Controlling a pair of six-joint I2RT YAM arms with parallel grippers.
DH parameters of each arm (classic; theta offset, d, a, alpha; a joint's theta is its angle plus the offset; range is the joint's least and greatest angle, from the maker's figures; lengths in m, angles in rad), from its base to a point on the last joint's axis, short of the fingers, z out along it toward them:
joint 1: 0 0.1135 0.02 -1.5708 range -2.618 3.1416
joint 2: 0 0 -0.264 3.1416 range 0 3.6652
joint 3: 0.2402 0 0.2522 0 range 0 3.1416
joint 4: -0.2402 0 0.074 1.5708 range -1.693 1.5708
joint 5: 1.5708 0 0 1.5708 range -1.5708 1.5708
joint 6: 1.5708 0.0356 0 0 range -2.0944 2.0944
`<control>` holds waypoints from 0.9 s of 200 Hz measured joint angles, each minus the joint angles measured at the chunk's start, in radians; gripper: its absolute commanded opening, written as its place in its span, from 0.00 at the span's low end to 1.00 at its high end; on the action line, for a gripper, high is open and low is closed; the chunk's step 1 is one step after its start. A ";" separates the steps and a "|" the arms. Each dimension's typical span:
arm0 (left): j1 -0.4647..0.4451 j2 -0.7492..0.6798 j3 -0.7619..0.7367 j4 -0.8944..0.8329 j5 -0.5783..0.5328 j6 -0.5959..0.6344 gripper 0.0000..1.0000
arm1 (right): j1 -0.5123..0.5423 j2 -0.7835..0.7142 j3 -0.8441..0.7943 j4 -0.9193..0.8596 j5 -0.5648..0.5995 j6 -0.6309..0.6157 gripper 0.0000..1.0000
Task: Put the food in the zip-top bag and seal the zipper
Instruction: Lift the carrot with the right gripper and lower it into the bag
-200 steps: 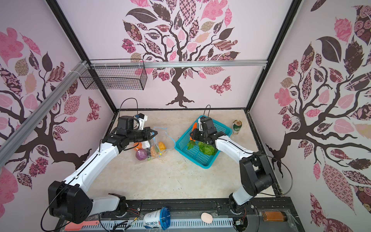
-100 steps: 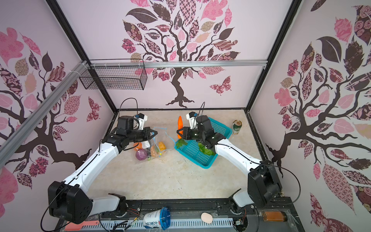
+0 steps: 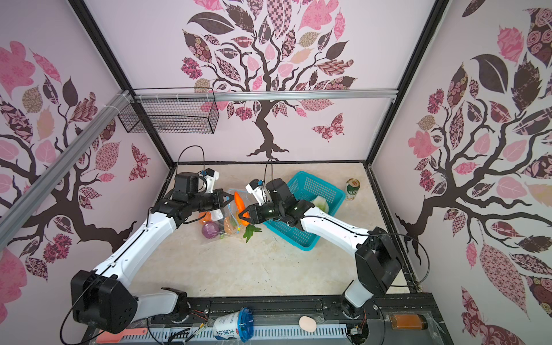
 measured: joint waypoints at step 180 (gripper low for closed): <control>-0.023 -0.008 0.000 0.000 0.027 0.001 0.00 | -0.067 0.169 0.236 -0.134 0.137 0.244 0.26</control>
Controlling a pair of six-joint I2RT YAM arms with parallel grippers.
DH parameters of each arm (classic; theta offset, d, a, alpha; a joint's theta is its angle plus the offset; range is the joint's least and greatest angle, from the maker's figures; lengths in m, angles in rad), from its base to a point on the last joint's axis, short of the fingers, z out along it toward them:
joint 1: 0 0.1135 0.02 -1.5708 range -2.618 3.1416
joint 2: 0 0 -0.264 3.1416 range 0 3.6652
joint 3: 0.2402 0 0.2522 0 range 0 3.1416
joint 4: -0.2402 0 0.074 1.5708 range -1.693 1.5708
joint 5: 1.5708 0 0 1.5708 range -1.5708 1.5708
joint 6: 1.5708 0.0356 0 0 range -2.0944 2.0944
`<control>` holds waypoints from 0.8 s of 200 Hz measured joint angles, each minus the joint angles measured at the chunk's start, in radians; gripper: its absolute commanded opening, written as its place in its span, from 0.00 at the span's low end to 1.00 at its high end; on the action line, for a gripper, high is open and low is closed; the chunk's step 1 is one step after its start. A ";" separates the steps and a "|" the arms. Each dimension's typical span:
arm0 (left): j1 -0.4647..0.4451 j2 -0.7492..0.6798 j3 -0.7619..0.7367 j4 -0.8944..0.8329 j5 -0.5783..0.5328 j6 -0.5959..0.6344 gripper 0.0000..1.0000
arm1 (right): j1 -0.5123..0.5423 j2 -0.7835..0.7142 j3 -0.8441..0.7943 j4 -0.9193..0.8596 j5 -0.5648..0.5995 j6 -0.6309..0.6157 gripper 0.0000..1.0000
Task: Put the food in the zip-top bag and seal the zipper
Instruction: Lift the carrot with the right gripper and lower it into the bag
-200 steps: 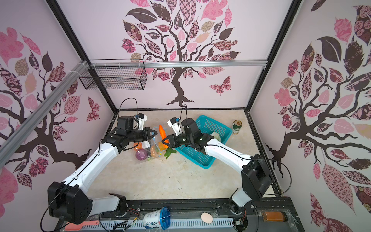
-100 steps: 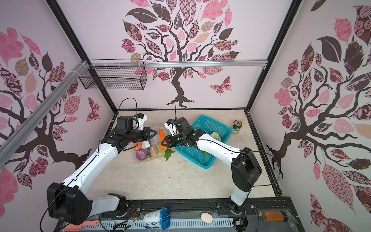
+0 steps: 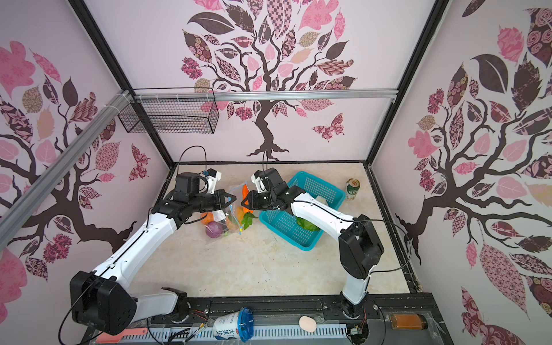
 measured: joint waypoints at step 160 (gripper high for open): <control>-0.075 0.004 0.000 0.002 -0.005 0.000 0.00 | -0.009 0.000 -0.130 0.251 0.068 0.156 0.30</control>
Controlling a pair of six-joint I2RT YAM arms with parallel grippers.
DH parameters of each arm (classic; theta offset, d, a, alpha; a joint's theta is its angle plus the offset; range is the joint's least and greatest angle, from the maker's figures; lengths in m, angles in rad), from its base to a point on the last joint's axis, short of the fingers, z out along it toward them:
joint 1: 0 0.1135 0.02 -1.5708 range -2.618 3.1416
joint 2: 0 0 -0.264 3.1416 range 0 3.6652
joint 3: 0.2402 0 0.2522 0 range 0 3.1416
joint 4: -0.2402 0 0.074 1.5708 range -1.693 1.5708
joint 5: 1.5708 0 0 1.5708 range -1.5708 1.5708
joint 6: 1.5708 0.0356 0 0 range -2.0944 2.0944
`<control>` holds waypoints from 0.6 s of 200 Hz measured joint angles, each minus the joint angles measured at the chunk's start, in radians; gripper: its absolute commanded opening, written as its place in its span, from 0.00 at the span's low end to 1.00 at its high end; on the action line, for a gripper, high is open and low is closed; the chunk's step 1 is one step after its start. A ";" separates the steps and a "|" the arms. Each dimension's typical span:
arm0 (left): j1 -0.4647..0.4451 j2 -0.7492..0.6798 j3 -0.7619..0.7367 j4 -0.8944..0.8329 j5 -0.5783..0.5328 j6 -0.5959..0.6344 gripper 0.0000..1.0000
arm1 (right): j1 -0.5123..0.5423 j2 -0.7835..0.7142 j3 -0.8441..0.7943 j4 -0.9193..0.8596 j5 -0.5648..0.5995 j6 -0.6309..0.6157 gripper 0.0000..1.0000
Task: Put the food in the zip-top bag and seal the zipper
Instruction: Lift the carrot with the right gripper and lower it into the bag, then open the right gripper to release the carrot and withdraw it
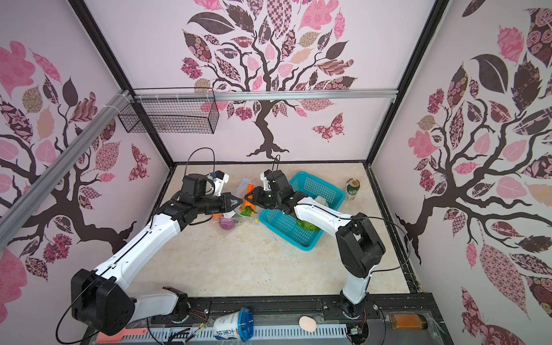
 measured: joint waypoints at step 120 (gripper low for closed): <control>0.052 0.000 0.000 0.009 -0.002 -0.012 0.00 | 0.102 -0.013 0.027 -0.121 0.216 -0.289 0.62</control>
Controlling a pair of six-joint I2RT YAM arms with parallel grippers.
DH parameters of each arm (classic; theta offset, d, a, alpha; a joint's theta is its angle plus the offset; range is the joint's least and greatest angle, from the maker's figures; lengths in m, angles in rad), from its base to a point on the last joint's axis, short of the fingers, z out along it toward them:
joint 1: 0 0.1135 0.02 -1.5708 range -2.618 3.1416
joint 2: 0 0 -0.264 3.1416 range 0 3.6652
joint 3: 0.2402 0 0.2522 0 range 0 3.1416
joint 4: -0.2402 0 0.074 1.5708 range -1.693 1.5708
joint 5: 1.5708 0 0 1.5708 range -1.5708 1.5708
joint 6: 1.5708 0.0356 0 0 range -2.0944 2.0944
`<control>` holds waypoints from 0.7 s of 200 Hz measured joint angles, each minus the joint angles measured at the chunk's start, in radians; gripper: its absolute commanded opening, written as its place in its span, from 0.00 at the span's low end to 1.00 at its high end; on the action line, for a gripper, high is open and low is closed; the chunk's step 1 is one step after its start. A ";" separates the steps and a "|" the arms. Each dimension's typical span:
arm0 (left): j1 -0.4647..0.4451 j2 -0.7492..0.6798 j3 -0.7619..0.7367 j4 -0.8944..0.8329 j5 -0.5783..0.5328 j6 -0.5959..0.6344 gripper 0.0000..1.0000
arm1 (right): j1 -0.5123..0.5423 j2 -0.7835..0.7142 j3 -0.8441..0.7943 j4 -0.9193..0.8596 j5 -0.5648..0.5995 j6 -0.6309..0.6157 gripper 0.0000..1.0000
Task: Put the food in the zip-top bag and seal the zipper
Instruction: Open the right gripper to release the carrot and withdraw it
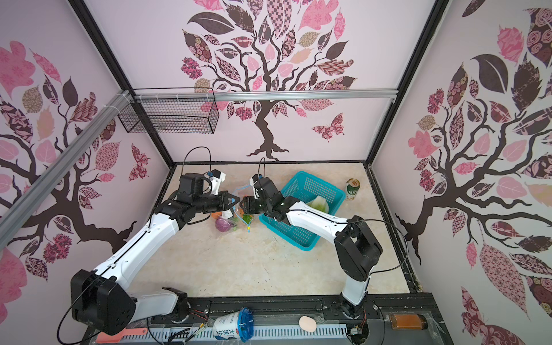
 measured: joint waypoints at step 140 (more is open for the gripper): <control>0.021 0.000 -0.003 0.010 0.003 -0.011 0.00 | -0.117 -0.213 -0.173 -0.048 0.031 -0.025 0.42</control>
